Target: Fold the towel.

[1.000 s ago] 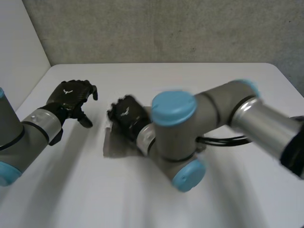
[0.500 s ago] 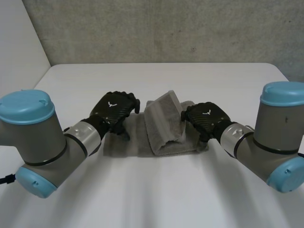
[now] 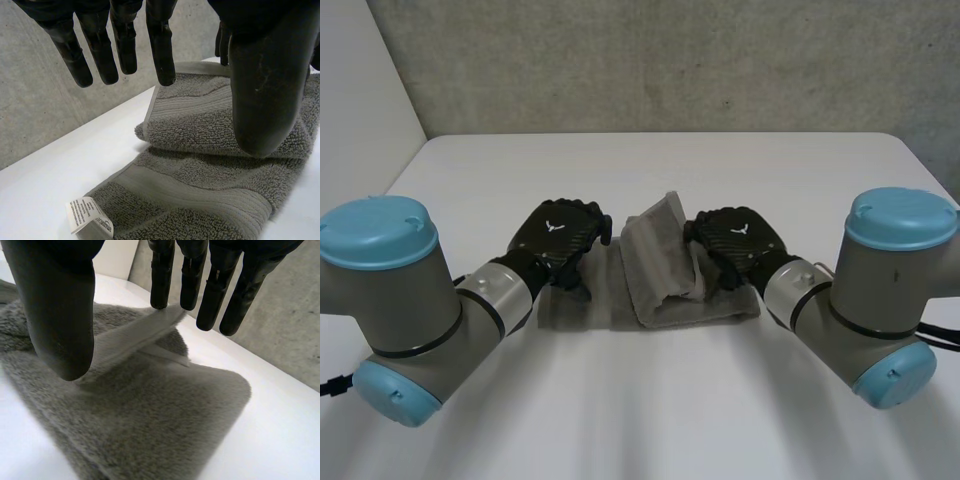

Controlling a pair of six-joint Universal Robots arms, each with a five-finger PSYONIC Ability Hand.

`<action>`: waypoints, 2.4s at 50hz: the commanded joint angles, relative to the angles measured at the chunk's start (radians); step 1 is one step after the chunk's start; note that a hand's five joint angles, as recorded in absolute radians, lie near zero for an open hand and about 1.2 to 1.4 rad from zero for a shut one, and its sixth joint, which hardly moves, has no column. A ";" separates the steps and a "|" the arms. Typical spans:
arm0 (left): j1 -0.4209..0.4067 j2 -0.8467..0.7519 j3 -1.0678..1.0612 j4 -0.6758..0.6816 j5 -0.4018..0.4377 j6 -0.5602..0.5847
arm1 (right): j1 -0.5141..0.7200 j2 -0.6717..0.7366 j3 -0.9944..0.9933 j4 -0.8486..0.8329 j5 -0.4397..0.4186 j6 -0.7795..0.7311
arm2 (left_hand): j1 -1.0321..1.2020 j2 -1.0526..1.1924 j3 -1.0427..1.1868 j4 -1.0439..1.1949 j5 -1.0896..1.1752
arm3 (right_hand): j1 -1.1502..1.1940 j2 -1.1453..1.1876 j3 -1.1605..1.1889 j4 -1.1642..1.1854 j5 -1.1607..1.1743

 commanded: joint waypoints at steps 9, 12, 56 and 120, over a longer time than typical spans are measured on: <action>0.011 0.007 -0.017 0.012 -0.001 0.000 | 0.074 0.106 -0.057 -0.059 0.022 -0.002 | 0.006 -0.001 -0.010 -0.005 -0.003 | 0.342 0.352 0.343 0.342 0.330; 0.028 0.021 -0.024 0.024 -0.001 0.000 | 0.074 0.133 -0.094 -0.056 0.036 -0.006 | 0.003 -0.004 -0.013 -0.008 -0.006 | 0.705 0.715 0.706 0.706 0.693; 0.290 0.152 -0.037 0.078 -0.094 -0.196 | 0.456 0.428 -0.720 0.384 0.165 -0.302 | -0.006 -0.013 -0.022 -0.017 -0.015 | -0.224 -0.214 -0.222 -0.223 -0.236; 0.057 0.139 -0.112 0.080 0.031 -0.175 | 0.045 -0.112 -0.061 0.226 -0.079 0.054 | 0.009 0.002 -0.007 -0.003 0.000 | -0.296 -0.286 -0.294 -0.295 -0.308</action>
